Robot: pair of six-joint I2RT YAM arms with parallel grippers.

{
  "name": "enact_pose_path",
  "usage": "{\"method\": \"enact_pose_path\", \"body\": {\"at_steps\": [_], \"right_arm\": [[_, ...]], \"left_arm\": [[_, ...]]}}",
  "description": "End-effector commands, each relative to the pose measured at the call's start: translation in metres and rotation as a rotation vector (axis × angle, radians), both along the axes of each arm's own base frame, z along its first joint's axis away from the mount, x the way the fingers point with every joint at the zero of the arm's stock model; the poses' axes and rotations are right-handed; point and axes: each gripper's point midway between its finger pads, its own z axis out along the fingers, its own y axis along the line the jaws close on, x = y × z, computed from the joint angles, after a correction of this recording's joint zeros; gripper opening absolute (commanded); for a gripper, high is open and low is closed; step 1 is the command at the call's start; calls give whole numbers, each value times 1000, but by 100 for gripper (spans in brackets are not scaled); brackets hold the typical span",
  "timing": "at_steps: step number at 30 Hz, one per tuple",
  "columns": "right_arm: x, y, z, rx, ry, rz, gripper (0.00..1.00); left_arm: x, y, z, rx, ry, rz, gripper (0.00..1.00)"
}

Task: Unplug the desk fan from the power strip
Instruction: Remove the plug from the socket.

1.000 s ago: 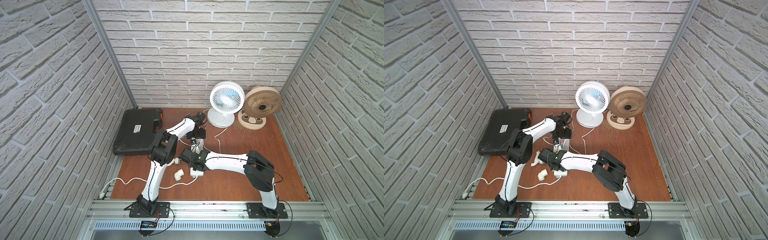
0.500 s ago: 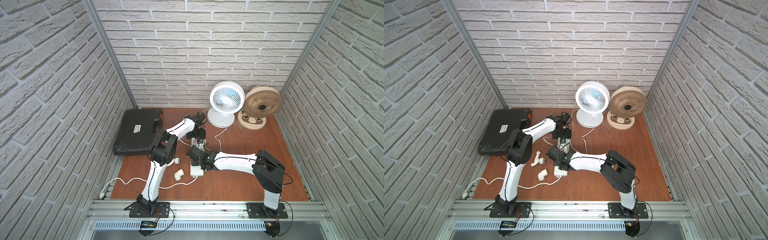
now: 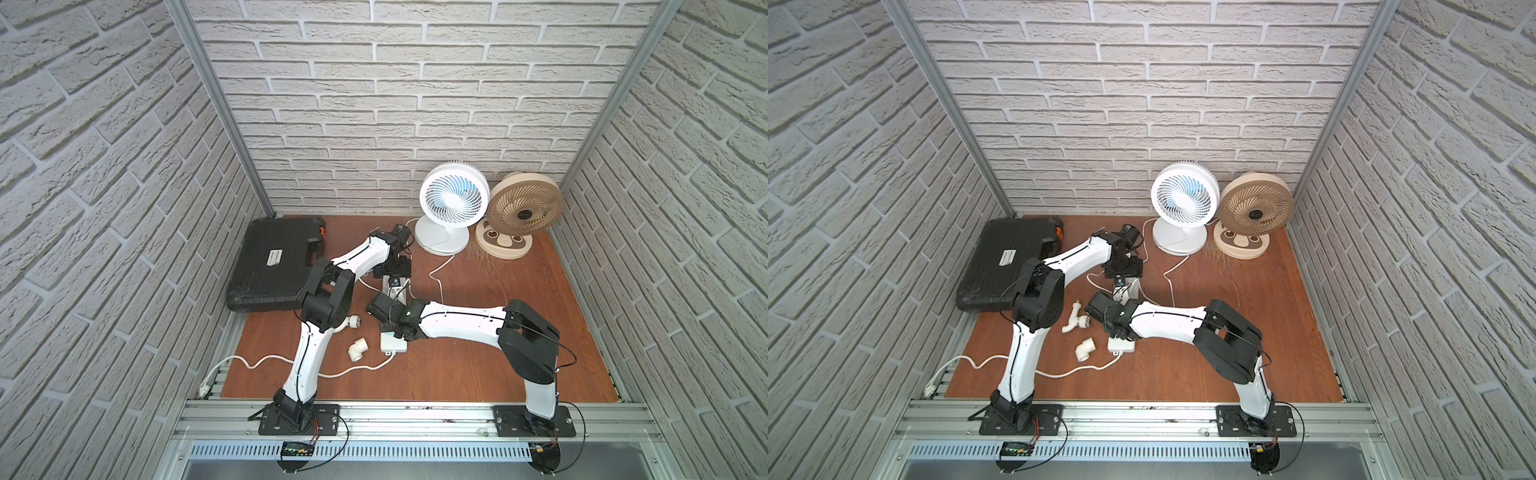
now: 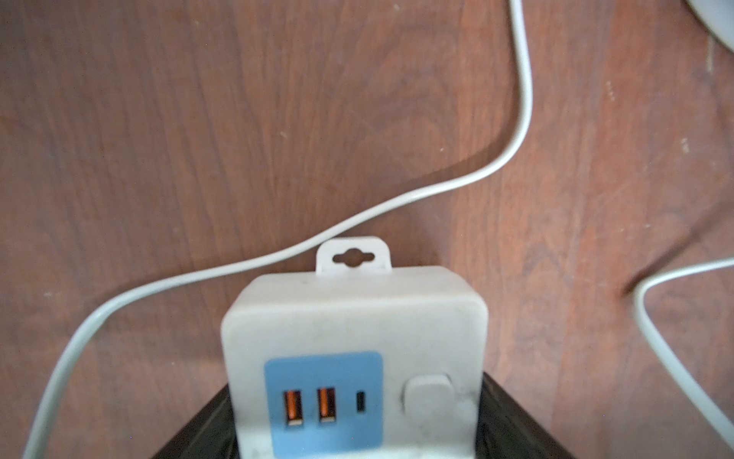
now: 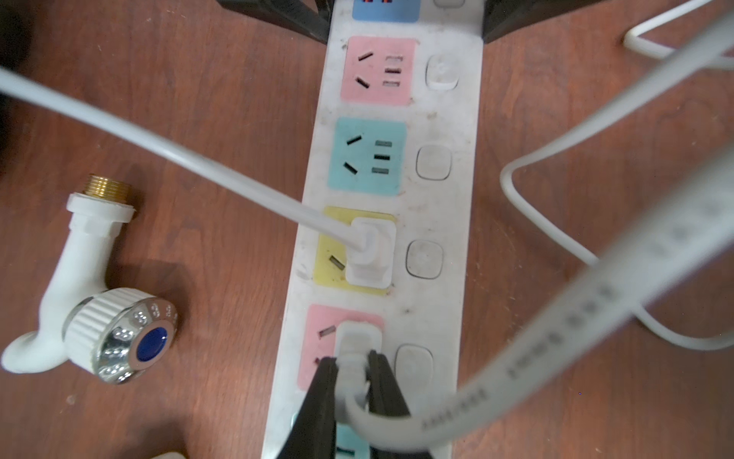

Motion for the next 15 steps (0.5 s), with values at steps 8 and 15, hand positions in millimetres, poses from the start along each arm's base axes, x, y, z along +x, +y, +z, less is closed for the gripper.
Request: {"method": "enact_pose_path", "body": {"at_steps": [8, 15], "right_arm": [[5, 5, 15, -91, -72, 30, 3], [2, 2, 20, -18, -73, 16, 3]], "left_arm": [[-27, 43, -57, 120, 164, 58, 0], [-27, 42, -56, 117, 163, 54, 0]]}}
